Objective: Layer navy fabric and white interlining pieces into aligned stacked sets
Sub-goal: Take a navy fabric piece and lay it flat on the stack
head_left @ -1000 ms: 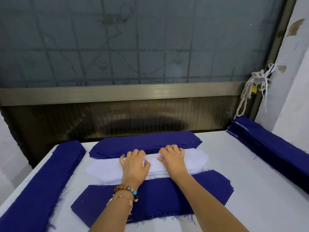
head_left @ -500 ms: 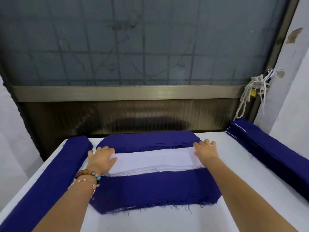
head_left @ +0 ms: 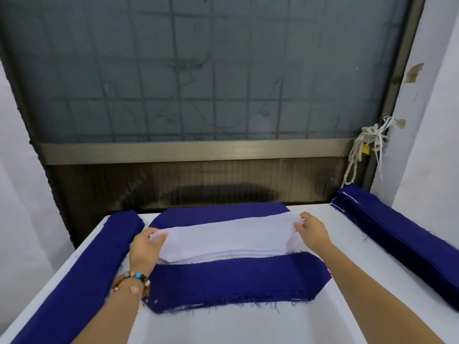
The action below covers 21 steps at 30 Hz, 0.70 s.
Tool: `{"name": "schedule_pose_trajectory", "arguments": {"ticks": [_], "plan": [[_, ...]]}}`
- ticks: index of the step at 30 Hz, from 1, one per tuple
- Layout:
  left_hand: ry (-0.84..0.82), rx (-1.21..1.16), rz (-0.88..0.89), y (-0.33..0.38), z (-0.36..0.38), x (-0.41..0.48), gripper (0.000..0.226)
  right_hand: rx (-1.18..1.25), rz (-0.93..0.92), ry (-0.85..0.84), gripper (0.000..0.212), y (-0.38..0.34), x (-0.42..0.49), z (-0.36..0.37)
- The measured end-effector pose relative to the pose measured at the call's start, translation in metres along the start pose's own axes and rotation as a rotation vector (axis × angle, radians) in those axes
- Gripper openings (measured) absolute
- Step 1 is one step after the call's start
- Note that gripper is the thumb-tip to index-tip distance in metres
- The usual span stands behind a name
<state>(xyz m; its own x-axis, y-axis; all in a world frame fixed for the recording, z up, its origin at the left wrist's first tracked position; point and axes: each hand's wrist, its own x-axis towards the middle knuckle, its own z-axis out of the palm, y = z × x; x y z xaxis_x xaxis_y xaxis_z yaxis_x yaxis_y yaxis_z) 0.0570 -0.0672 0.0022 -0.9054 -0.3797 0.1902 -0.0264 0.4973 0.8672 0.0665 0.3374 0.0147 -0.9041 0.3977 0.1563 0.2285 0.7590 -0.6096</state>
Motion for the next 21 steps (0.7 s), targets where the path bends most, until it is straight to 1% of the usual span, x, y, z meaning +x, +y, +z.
{"name": "schedule_pose_trajectory", "arguments": {"ticks": [3, 6, 8, 10, 12, 14, 15, 17, 19, 20, 21], "plan": [[0.028, -0.045, -0.021, -0.001, -0.009, -0.006, 0.031, 0.133, 0.026, -0.010, 0.034, 0.003, -0.010, -0.009], [0.024, -0.121, -0.013, -0.006, -0.016, -0.016, 0.019, 0.155, 0.034, -0.053, 0.034, 0.010, -0.020, -0.015], [-0.003, -0.120, 0.004, -0.010, -0.020, -0.024, 0.019, 0.154, 0.047, -0.086, 0.038, 0.016, -0.027, -0.019], [-0.023, -0.076, 0.022, -0.011, -0.022, -0.032, 0.020, 0.136, 0.075, -0.114, 0.038, 0.022, -0.033, -0.021], [-0.020, -0.034, 0.023, -0.014, -0.024, -0.039, 0.017, 0.097, 0.102, -0.135, 0.027, 0.030, -0.040, -0.022], [-0.018, 0.011, 0.067, -0.019, -0.024, -0.047, 0.036, 0.074, 0.106, -0.144, 0.008, 0.040, -0.046, -0.018], [-0.026, 0.017, 0.090, -0.022, -0.023, -0.051, 0.036, 0.068, 0.109, -0.143, 0.004, 0.043, -0.050, -0.016], [-0.034, 0.032, 0.092, -0.027, -0.020, -0.057, 0.023, 0.075, 0.111, -0.134, 0.002, 0.050, -0.057, -0.012], [-0.039, 0.072, 0.101, -0.031, -0.017, -0.061, 0.040, 0.116, 0.111, -0.115, 0.005, 0.054, -0.063, -0.010], [-0.044, 0.082, 0.121, -0.033, -0.016, -0.064, 0.042, 0.129, 0.115, -0.104, 0.005, 0.056, -0.066, -0.010], [-0.044, 0.104, 0.149, -0.035, -0.015, -0.066, 0.038, 0.133, 0.118, -0.089, 0.005, 0.058, -0.068, -0.009]]}}
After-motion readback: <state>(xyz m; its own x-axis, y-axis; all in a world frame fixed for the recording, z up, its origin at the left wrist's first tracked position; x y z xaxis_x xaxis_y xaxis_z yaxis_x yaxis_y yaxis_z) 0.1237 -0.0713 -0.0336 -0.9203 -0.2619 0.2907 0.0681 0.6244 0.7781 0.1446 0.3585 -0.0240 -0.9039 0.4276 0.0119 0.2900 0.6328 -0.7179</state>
